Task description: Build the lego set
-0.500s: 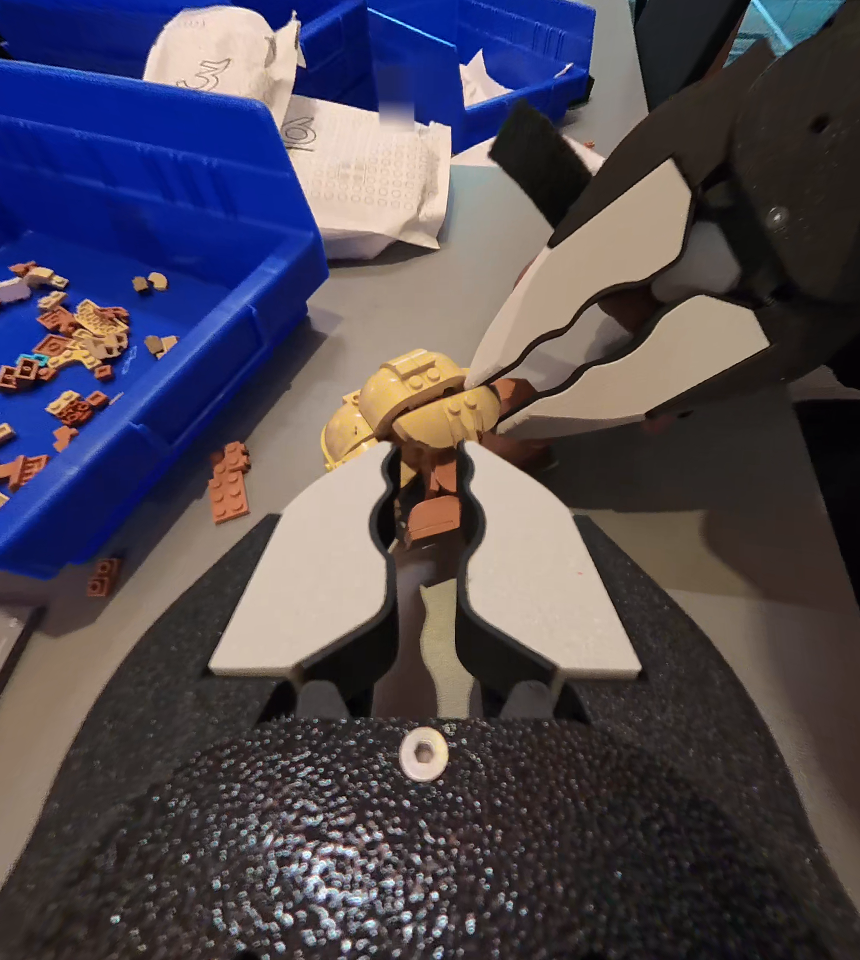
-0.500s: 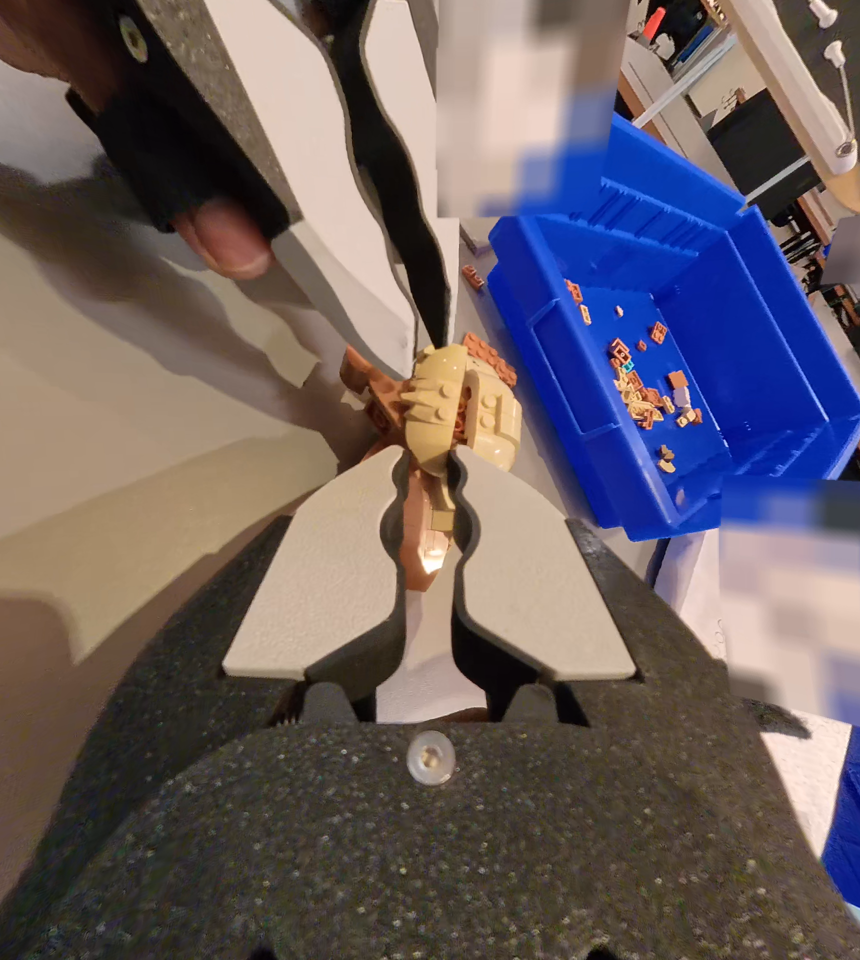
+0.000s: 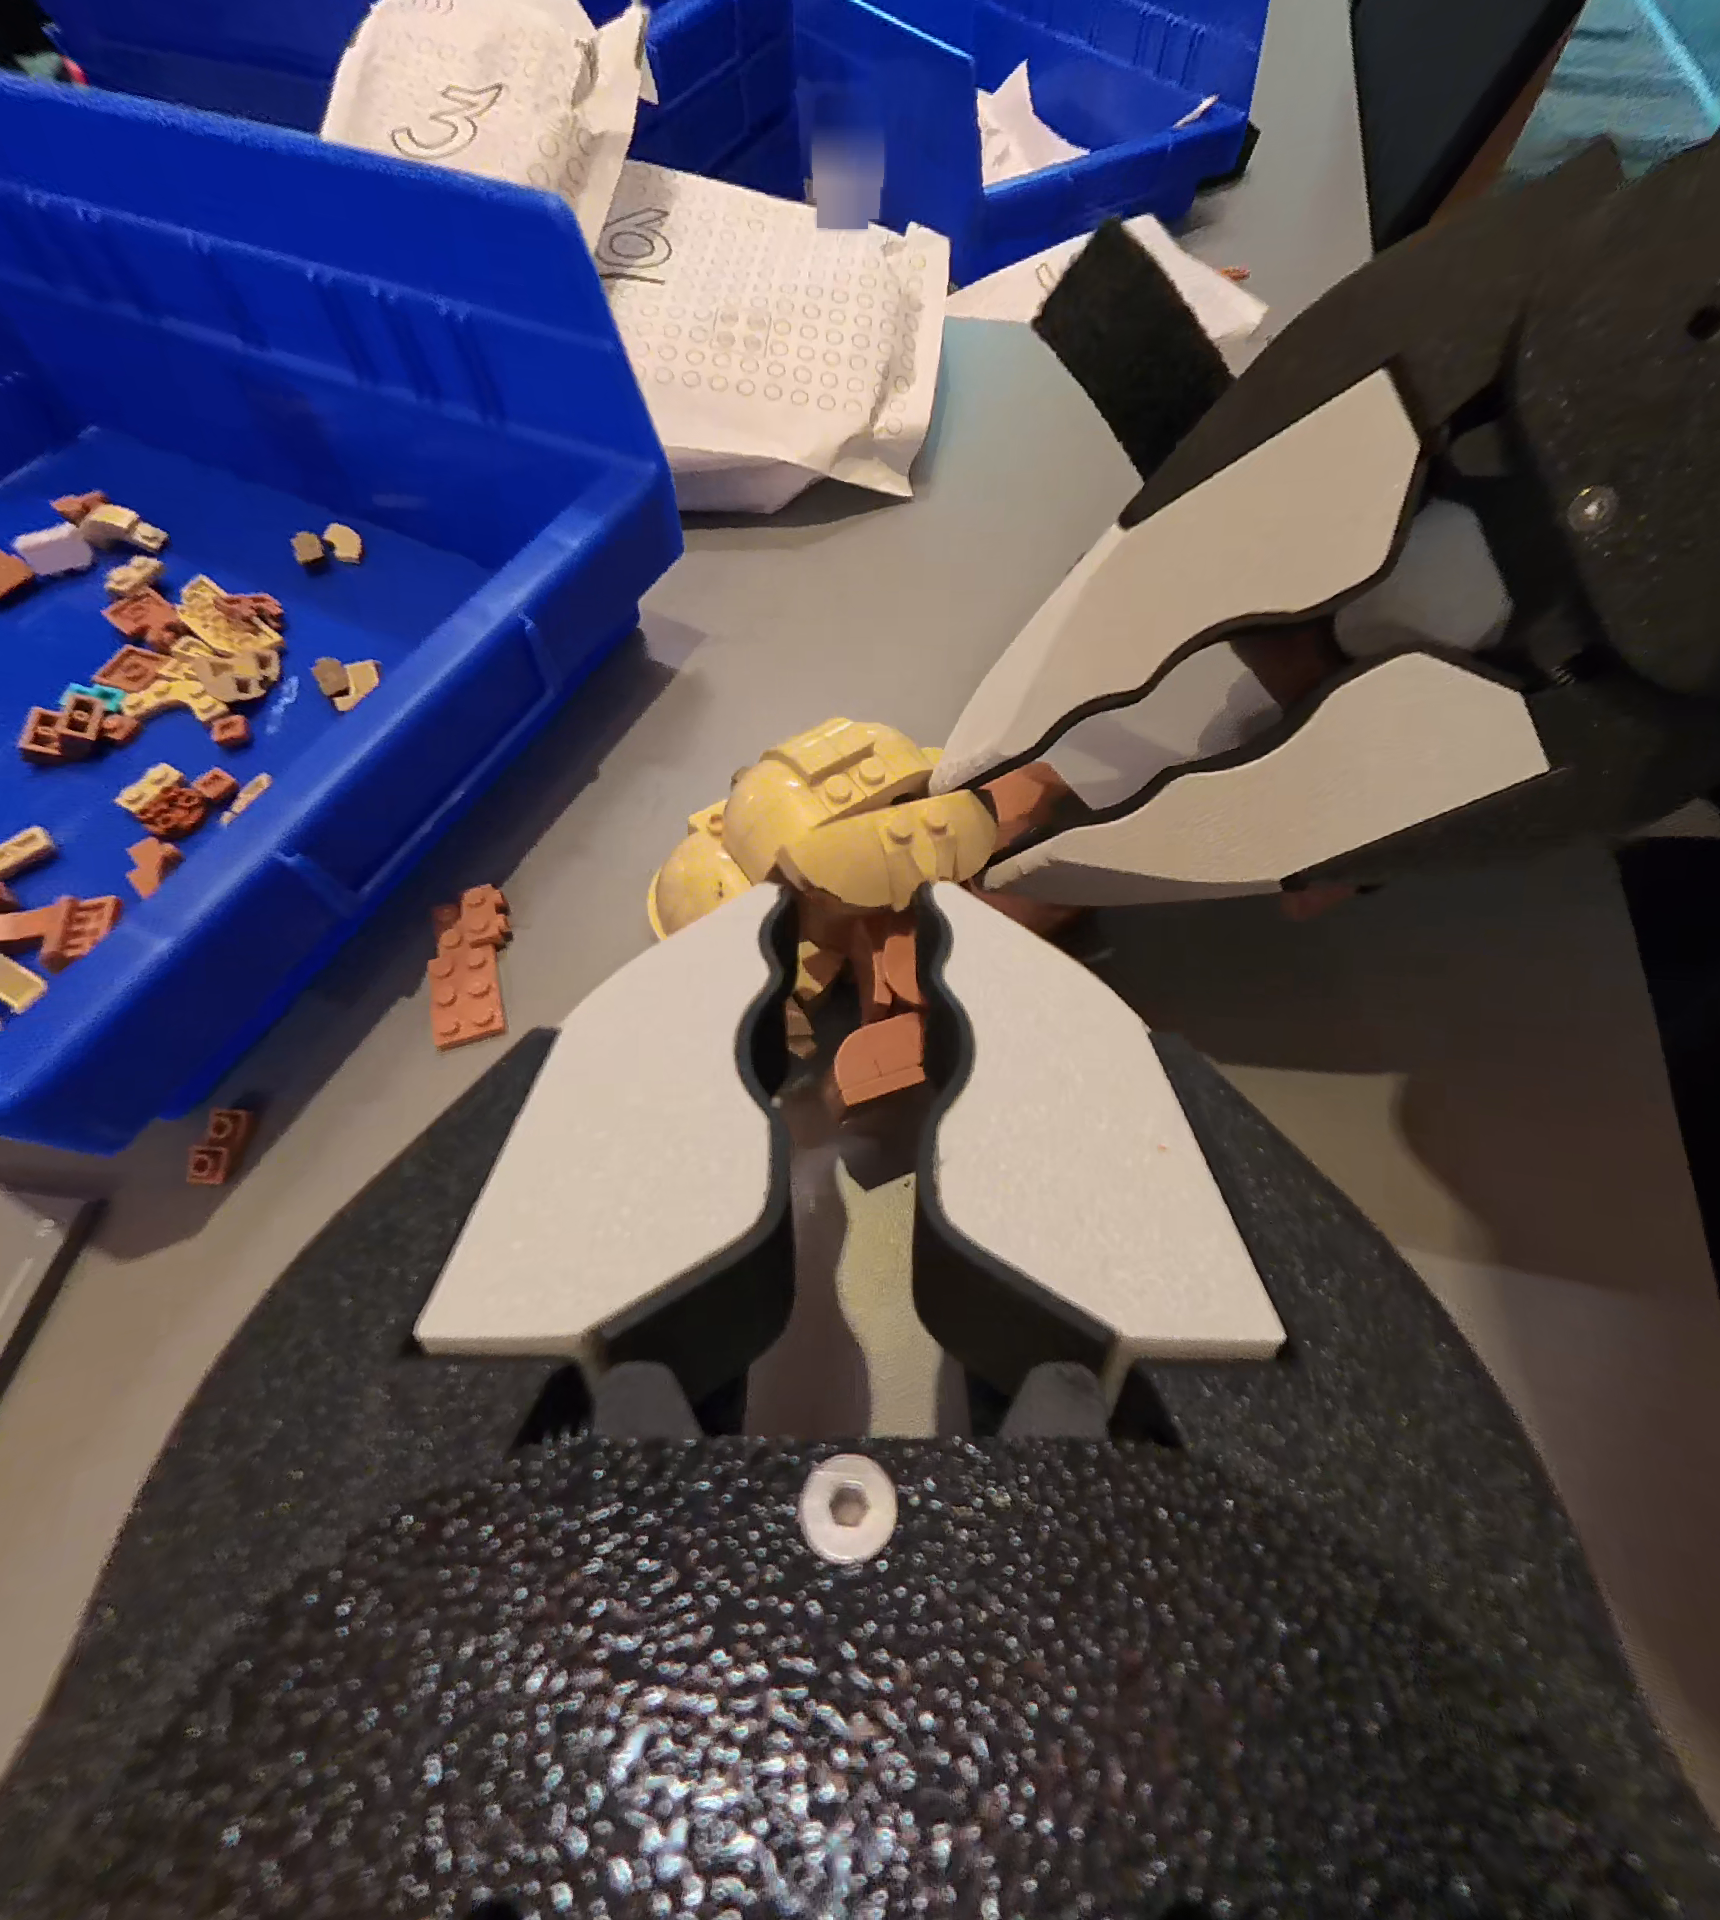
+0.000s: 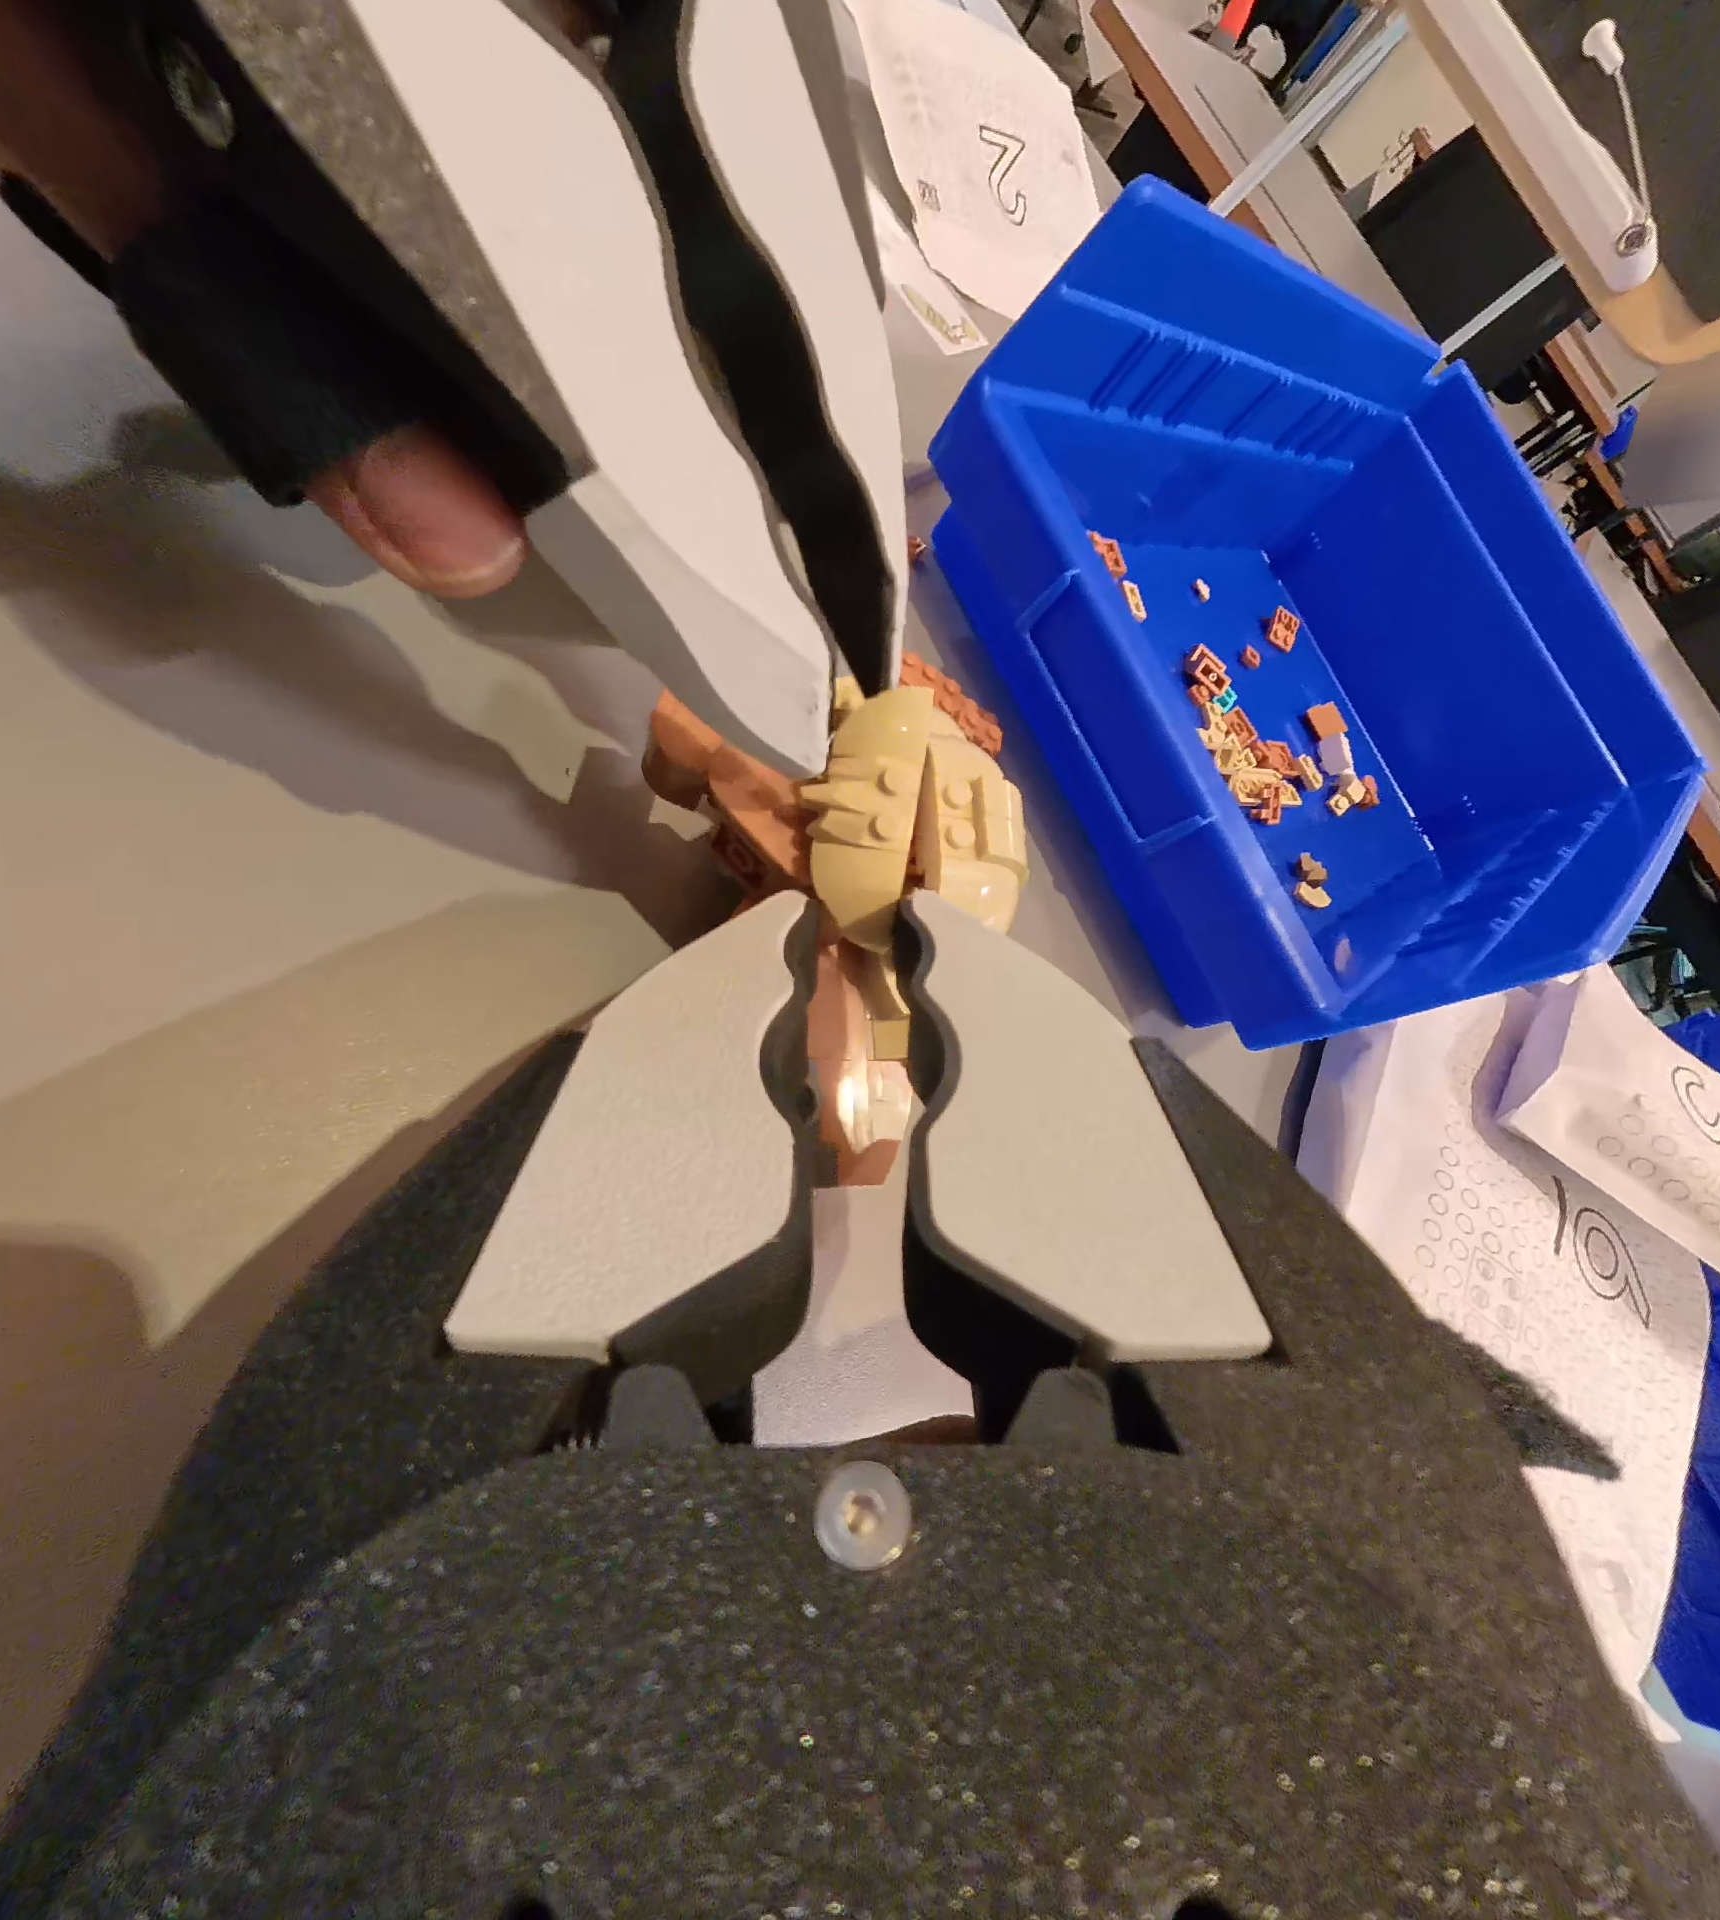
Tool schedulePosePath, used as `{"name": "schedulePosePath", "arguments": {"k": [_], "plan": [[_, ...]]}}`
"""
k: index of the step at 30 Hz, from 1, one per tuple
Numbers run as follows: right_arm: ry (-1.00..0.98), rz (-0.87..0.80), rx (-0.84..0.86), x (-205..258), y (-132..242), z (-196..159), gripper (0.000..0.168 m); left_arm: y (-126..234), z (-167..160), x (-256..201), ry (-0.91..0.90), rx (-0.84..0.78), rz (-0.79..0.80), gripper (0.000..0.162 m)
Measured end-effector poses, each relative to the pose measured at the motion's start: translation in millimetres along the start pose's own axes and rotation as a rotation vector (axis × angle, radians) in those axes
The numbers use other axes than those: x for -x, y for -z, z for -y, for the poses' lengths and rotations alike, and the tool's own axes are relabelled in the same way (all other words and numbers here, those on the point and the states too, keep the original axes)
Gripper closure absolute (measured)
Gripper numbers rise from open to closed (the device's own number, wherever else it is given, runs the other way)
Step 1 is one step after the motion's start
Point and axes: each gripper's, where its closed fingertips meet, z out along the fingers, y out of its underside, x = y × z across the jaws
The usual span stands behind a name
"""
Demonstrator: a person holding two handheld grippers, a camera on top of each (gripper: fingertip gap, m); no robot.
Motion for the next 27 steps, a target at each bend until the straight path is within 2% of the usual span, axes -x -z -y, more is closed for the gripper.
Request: {"name": "schedulePosePath", "arguments": {"k": [5, 27], "plan": [[-0.012, -0.023, 0.009, -2.8, -0.3, -1.3, 0.155, -1.5, -1.1, -2.9, -0.066, 0.022, 0.031, 0.142], [-0.019, -0.072, 0.018, -12.2, 0.3, -5.5, 0.151, -5.6, -4.5, -4.2, -0.113, 0.051, 0.064, 0.143]]}}
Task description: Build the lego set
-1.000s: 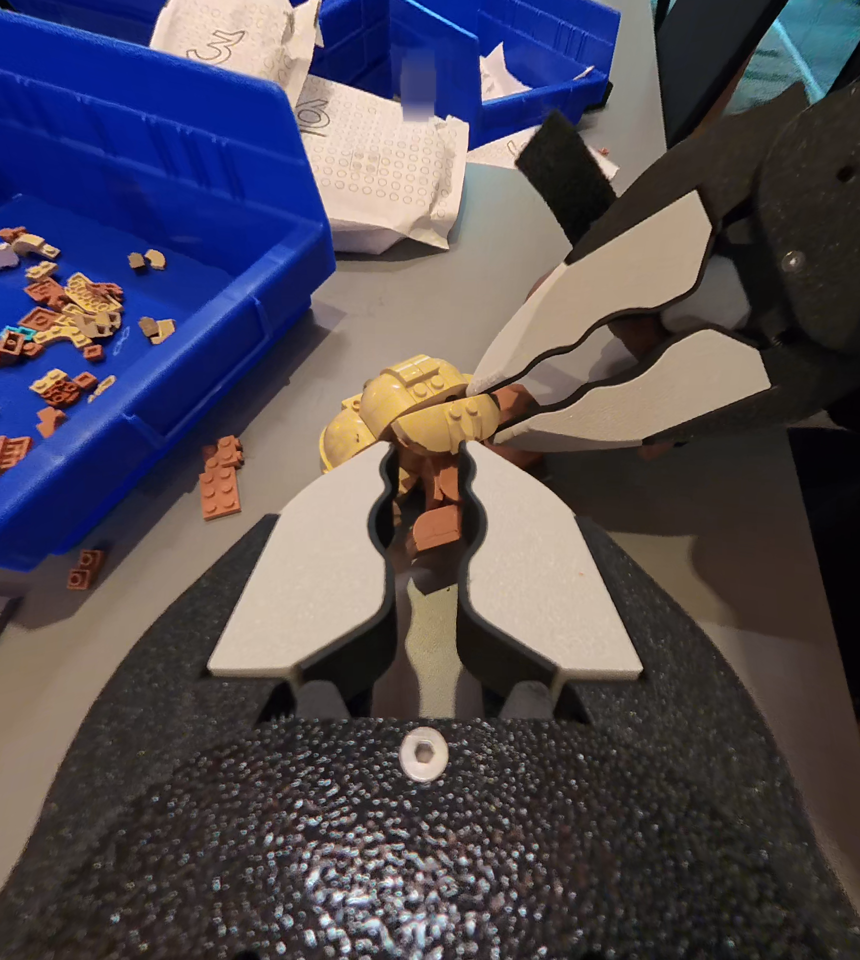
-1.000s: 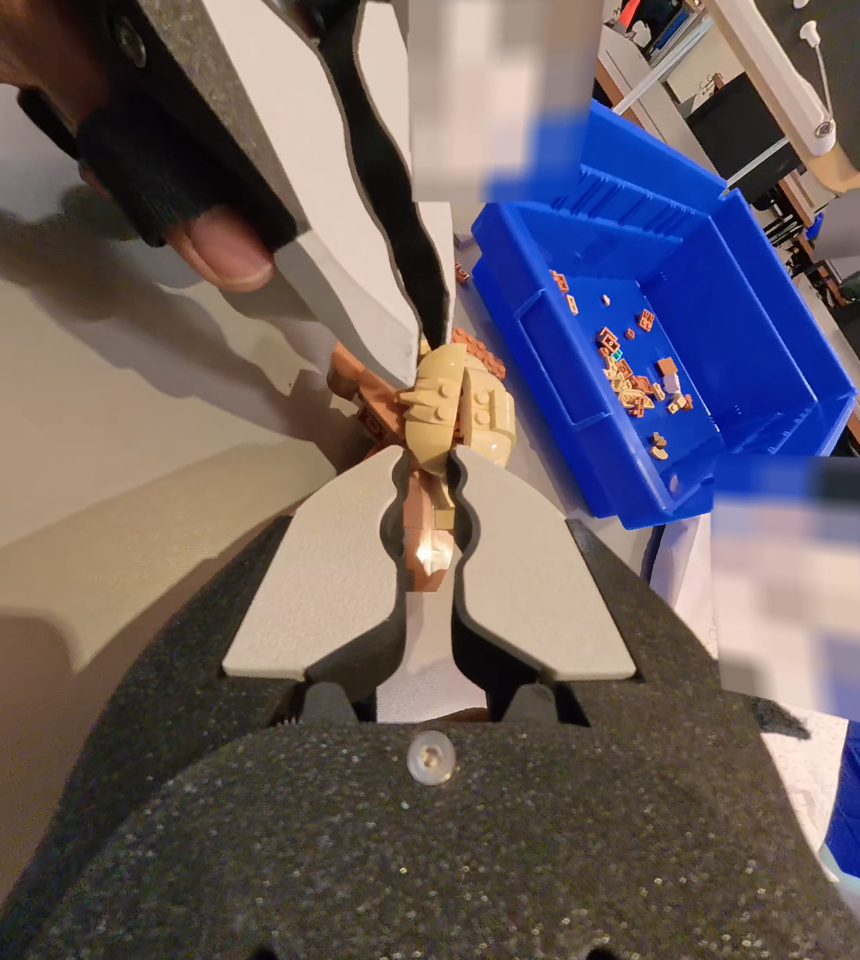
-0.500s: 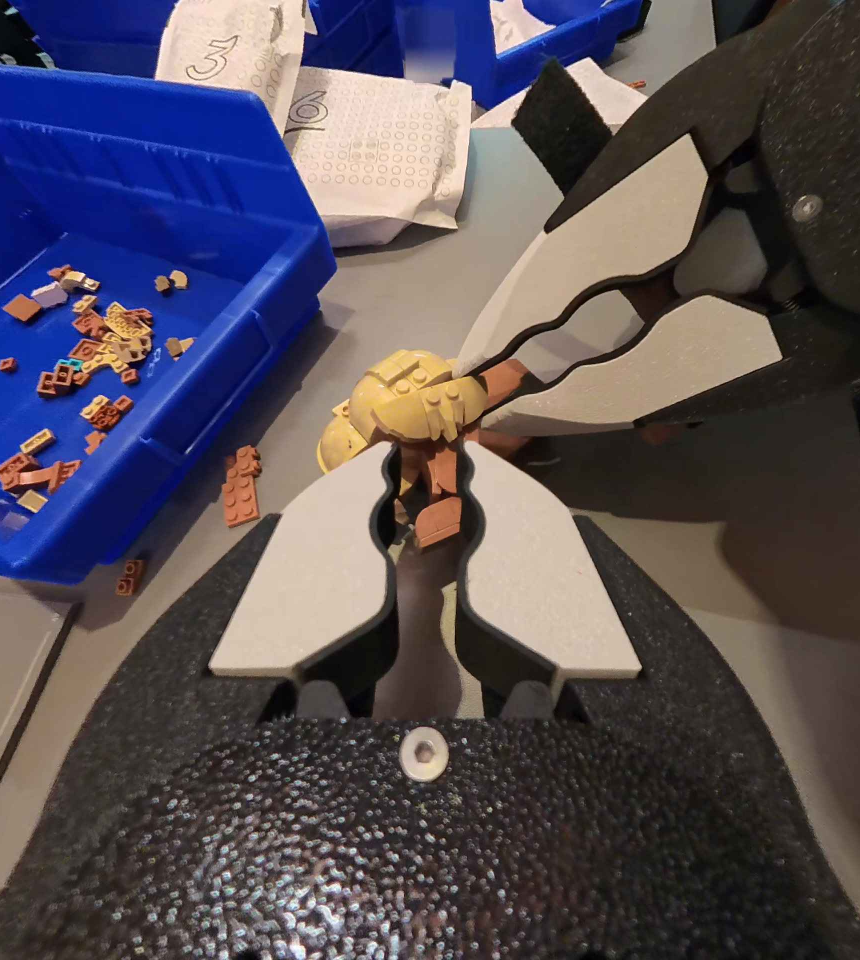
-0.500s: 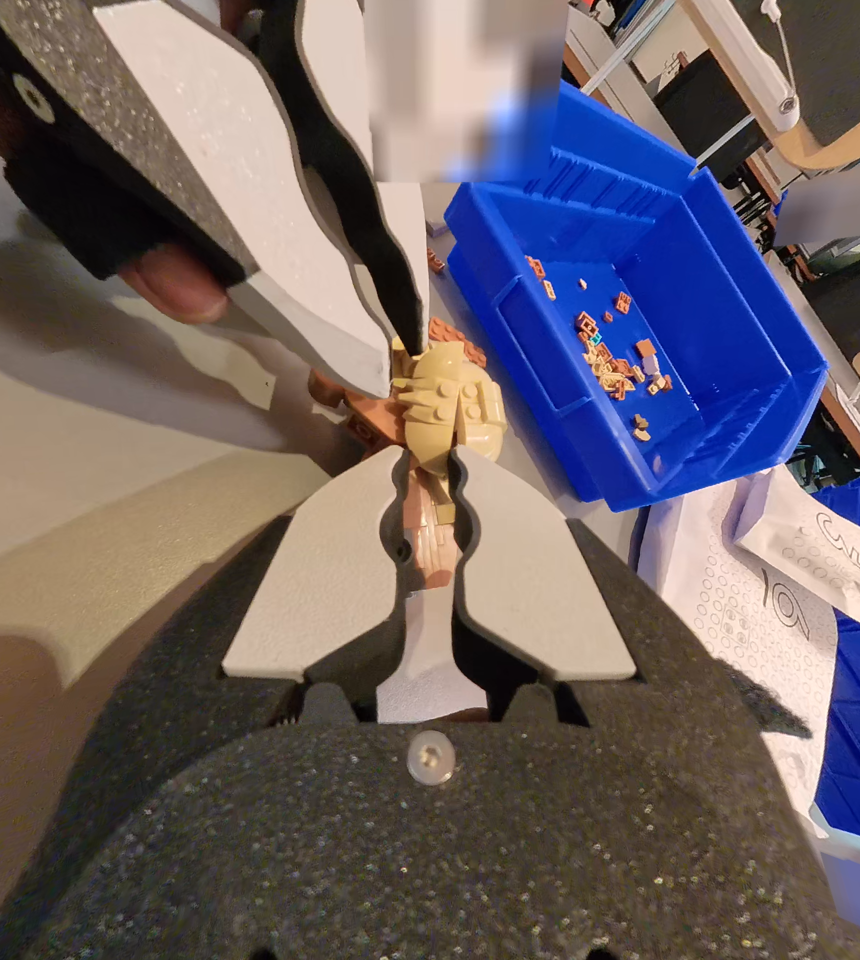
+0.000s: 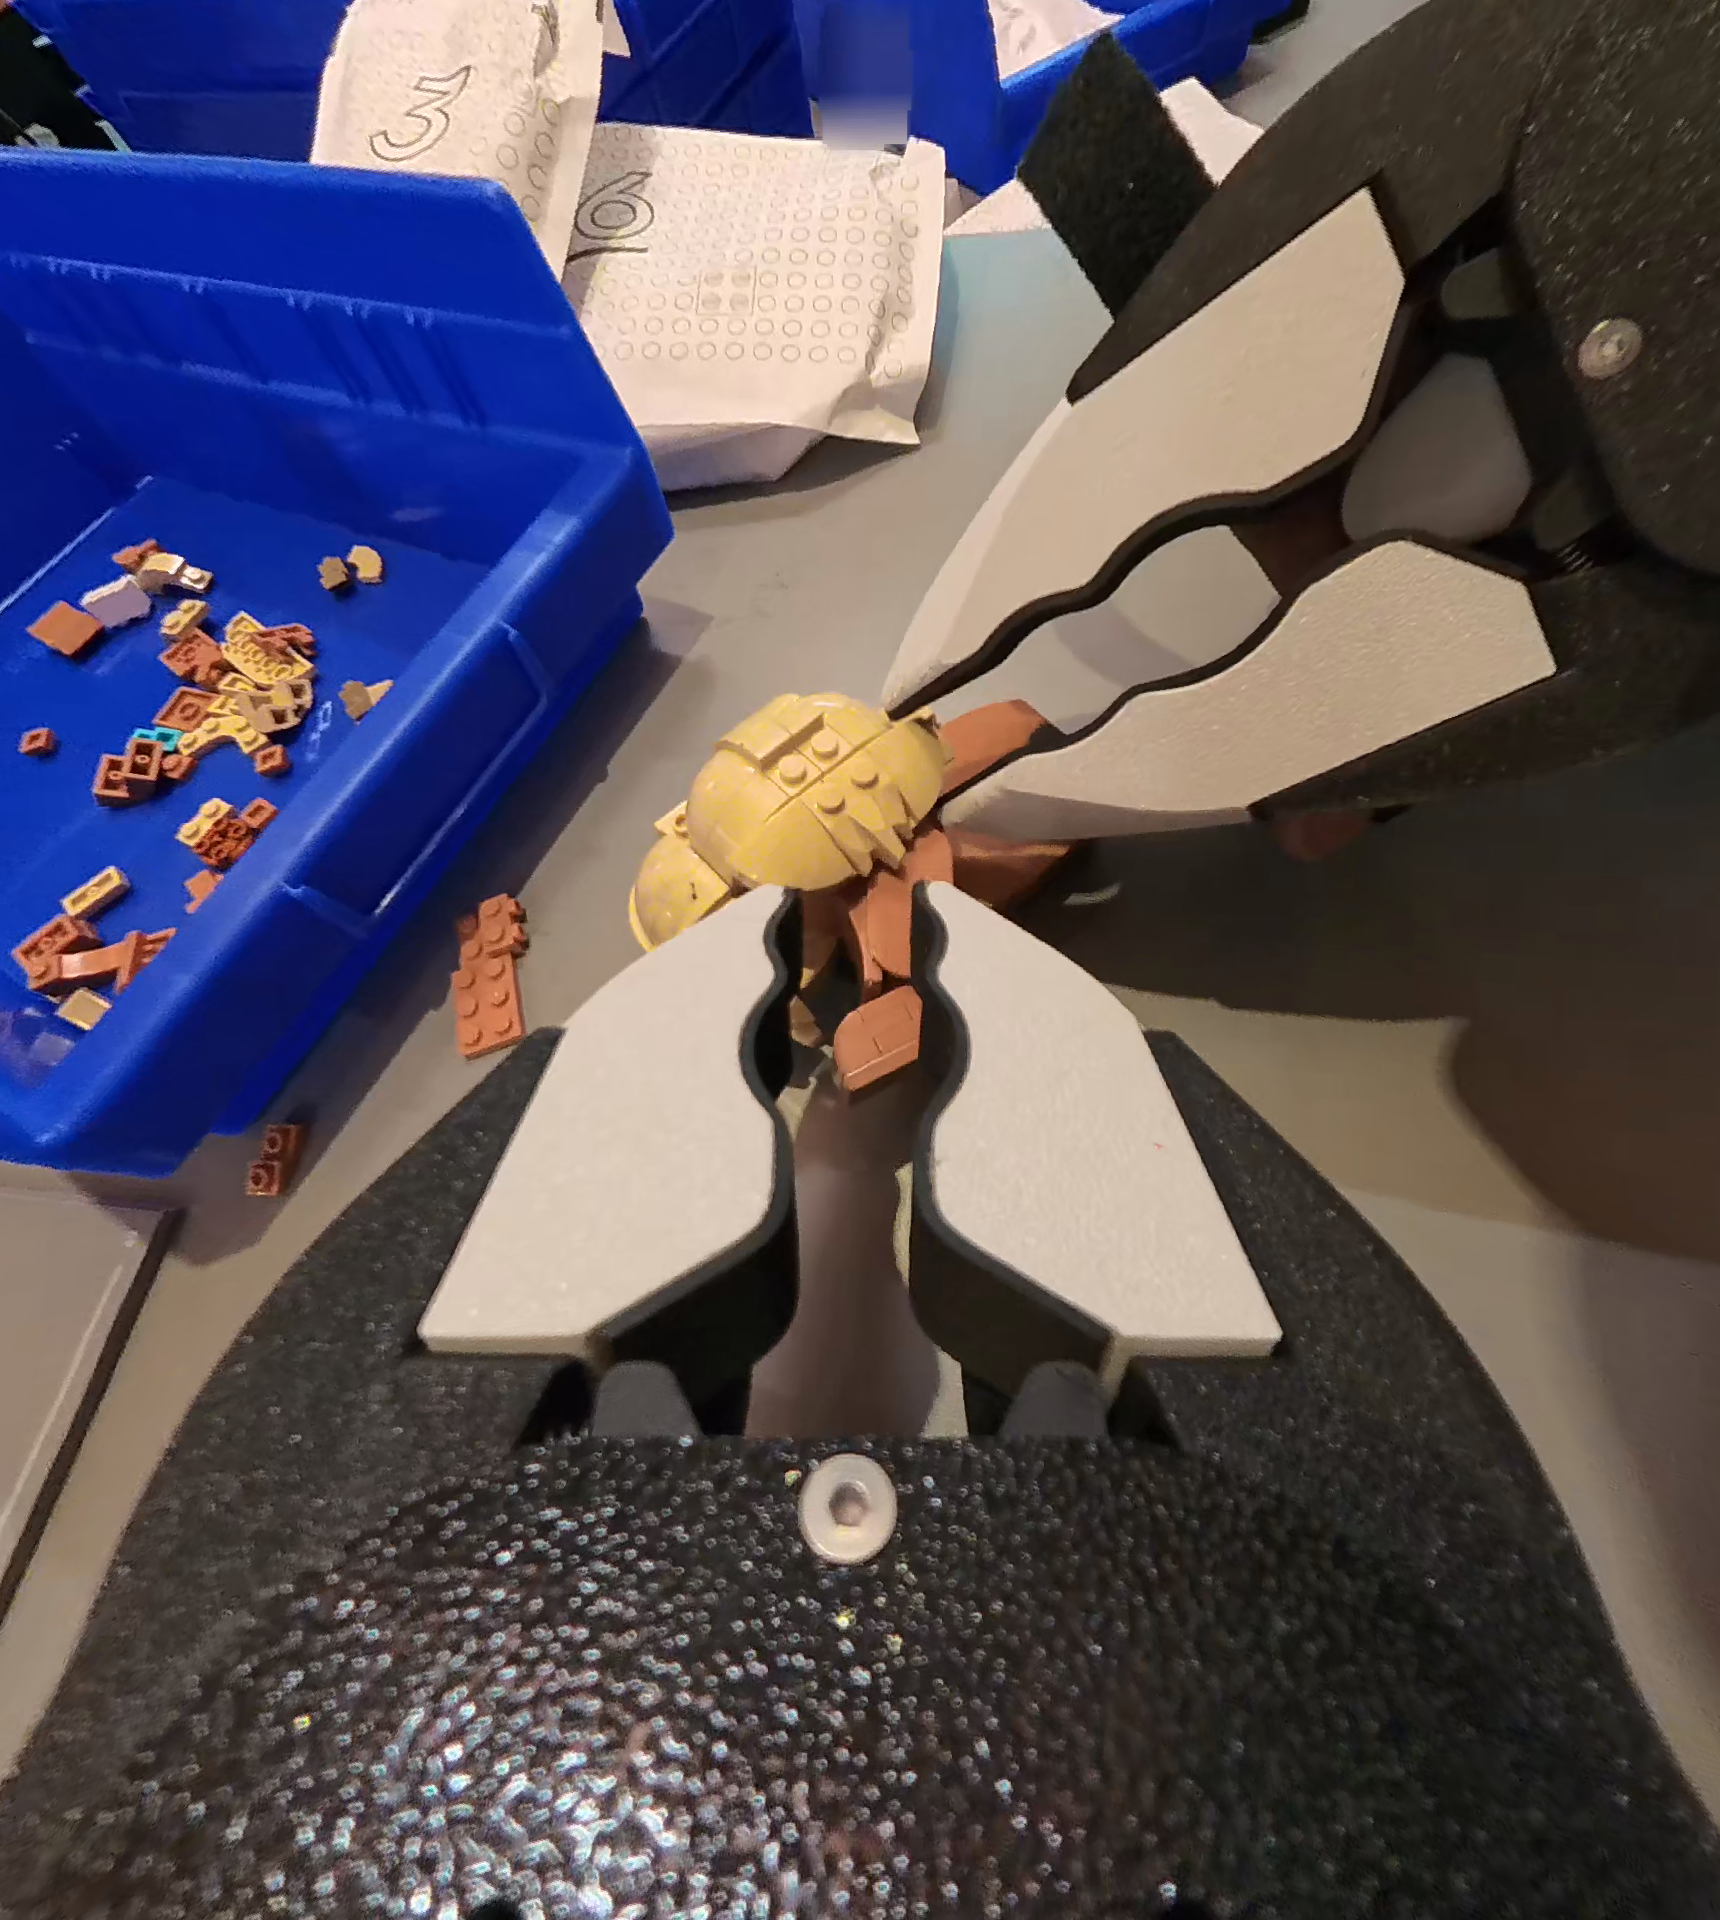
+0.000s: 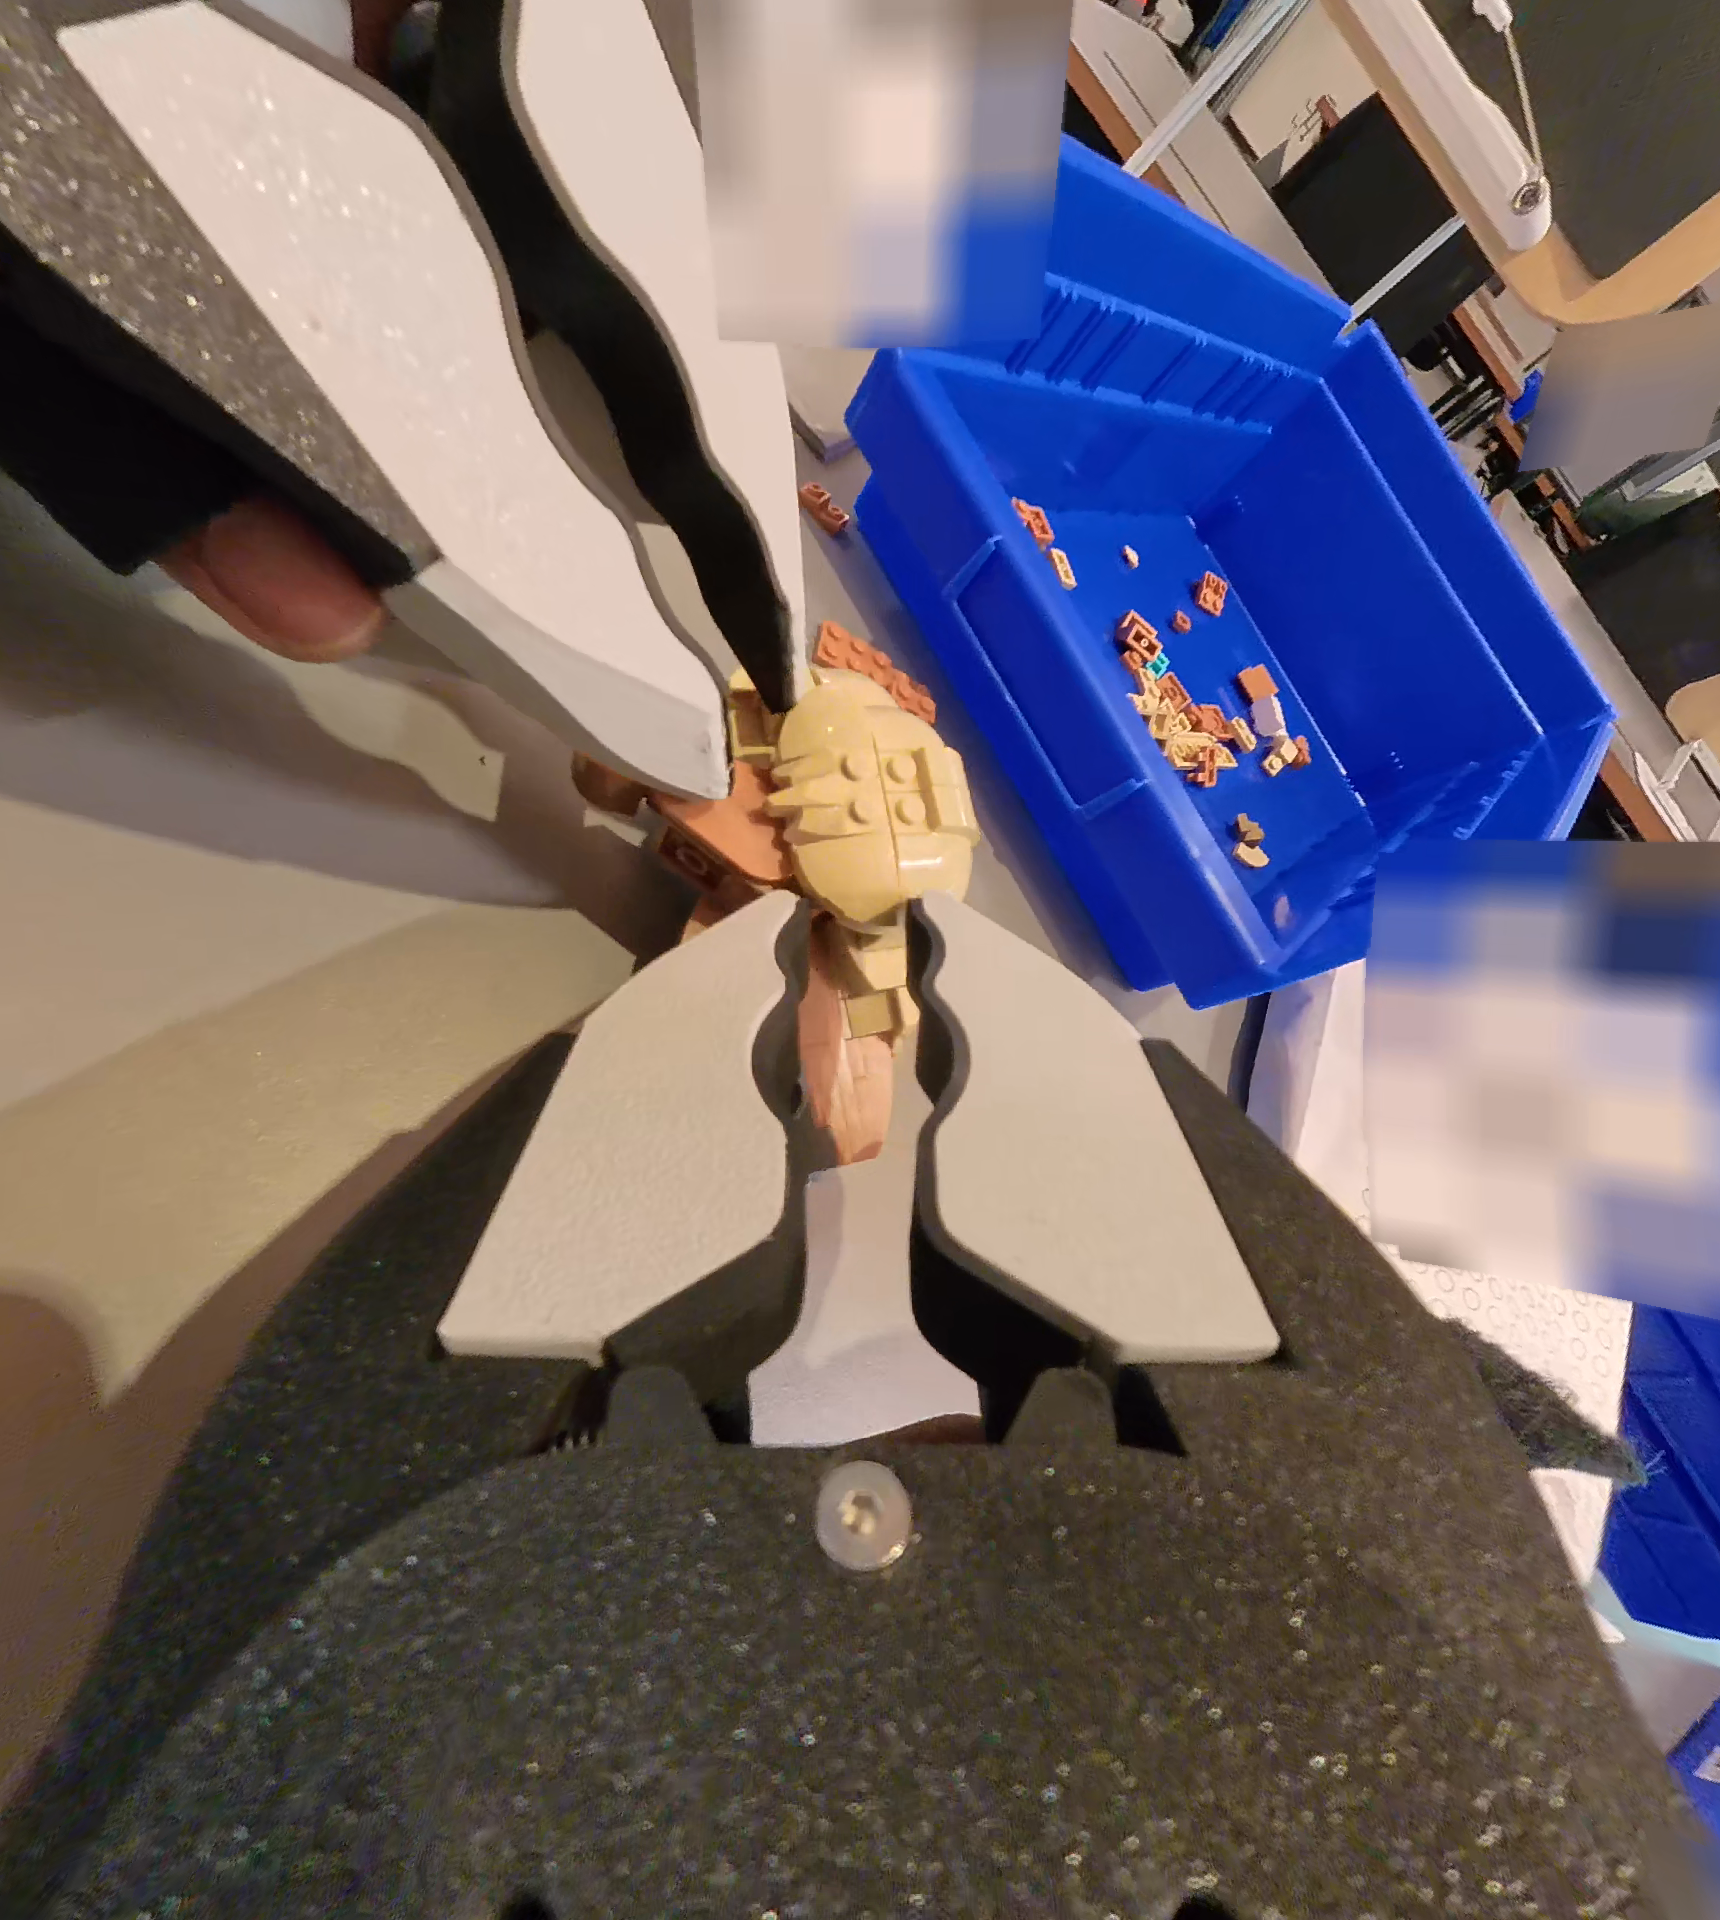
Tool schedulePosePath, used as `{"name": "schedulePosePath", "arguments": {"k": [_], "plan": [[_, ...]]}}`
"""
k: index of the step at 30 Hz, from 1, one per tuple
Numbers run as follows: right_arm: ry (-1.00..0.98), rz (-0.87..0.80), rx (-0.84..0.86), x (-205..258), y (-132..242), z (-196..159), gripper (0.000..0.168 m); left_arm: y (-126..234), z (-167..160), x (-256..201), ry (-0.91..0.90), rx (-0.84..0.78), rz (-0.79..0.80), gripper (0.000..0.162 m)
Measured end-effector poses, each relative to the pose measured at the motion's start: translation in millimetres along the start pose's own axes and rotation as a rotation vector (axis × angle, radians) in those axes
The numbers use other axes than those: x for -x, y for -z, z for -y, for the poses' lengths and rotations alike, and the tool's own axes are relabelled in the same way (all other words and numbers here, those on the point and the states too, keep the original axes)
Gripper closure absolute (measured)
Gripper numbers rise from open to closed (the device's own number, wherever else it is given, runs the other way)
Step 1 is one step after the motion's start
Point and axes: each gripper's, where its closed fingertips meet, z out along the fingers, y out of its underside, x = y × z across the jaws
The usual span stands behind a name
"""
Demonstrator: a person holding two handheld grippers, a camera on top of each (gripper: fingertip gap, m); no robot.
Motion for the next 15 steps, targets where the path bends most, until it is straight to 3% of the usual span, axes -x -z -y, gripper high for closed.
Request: {"name": "schedulePosePath", "arguments": {"k": [15], "plan": [[-0.054, 0.034, -0.012, -3.6, -0.6, -2.5, 0.149, 0.8, 2.8, 1.6, -0.011, -0.006, 0.009, 0.143]]}}
